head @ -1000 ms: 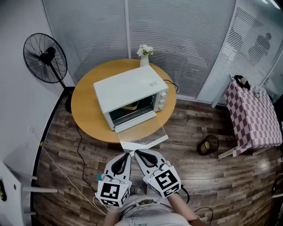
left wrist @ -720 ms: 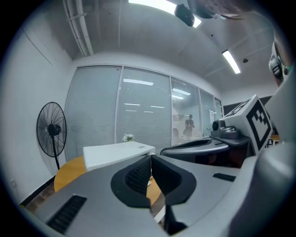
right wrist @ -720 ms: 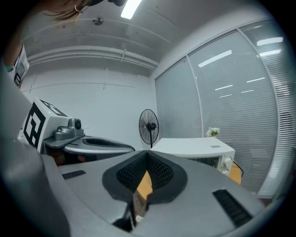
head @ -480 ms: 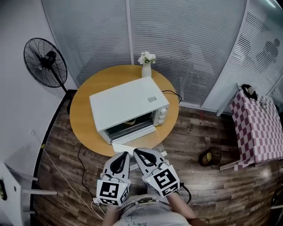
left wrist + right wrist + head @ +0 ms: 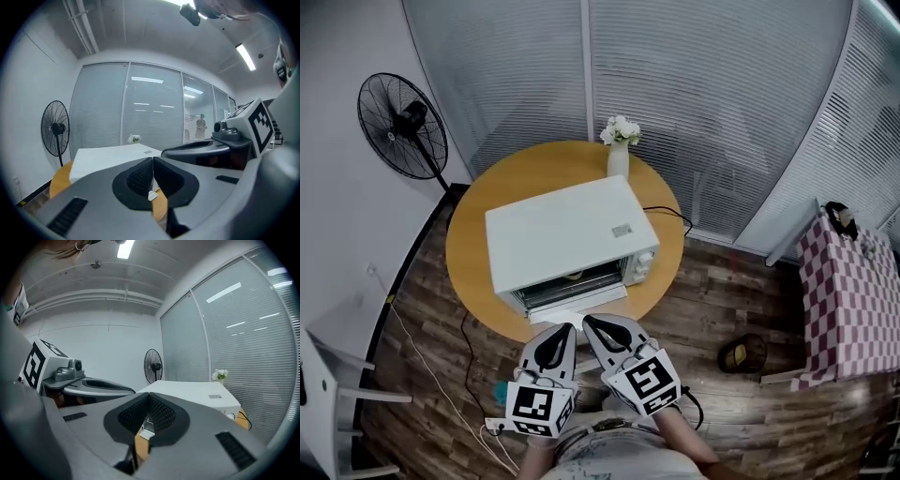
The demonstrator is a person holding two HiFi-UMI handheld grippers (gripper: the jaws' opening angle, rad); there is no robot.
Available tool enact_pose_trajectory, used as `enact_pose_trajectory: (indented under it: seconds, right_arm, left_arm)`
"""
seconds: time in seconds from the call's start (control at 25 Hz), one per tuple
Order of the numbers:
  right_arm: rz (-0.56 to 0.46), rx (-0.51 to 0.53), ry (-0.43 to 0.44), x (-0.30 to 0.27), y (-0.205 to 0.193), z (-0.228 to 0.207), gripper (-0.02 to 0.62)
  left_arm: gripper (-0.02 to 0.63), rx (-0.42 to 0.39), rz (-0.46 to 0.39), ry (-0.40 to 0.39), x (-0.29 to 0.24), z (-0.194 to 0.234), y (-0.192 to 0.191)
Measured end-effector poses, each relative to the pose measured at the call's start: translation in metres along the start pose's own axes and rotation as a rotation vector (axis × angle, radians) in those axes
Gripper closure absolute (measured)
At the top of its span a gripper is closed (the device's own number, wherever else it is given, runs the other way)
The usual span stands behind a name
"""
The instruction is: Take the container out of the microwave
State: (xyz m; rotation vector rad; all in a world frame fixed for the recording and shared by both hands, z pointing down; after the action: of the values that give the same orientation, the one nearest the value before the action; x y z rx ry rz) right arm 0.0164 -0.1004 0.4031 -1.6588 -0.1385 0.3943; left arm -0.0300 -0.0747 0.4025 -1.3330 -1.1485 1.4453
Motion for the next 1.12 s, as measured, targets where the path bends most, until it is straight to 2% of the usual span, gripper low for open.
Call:
enact_pose_trajectory:
  seconds: [0.24, 0.48, 0.64, 1.12]
  right_arm:
    - [0.031, 0.009, 0.072, -0.013, -0.007, -0.017, 0.601]
    - [0.049, 0.01, 0.109, -0.037, -0.006, -0.016, 0.601]
    - [0.054, 0.007, 0.087, -0.05, -0.004, -0.019, 0.603]
    - [0.06, -0.014, -0.058, -0.094, 0.005, -0.04, 0.602]
  left_arm:
    - [0.592, 0.053, 0.008, 0.06, -0.013, 0.002, -0.005]
    - [0.592, 0.079, 0.003, 0.095, -0.018, 0.026, -0.002]
    - [0.592, 0.075, 0.003, 0.063, -0.026, 0.042, 0.001]
    - [0.592, 0.043, 0.012, -0.08, -0.063, 0.084, 0.008]
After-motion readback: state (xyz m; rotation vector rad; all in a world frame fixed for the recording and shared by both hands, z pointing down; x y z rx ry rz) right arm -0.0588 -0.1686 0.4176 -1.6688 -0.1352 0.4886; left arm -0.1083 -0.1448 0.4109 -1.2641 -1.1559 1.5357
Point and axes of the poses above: the fingertips, and each gripper's own axes: x backward along the fingers, z to its left, y out of its top, the point moved 2 cm from there along x, backward along the fingers, and after that the axes turned 9 degrees about y, right-handed, at the moved point
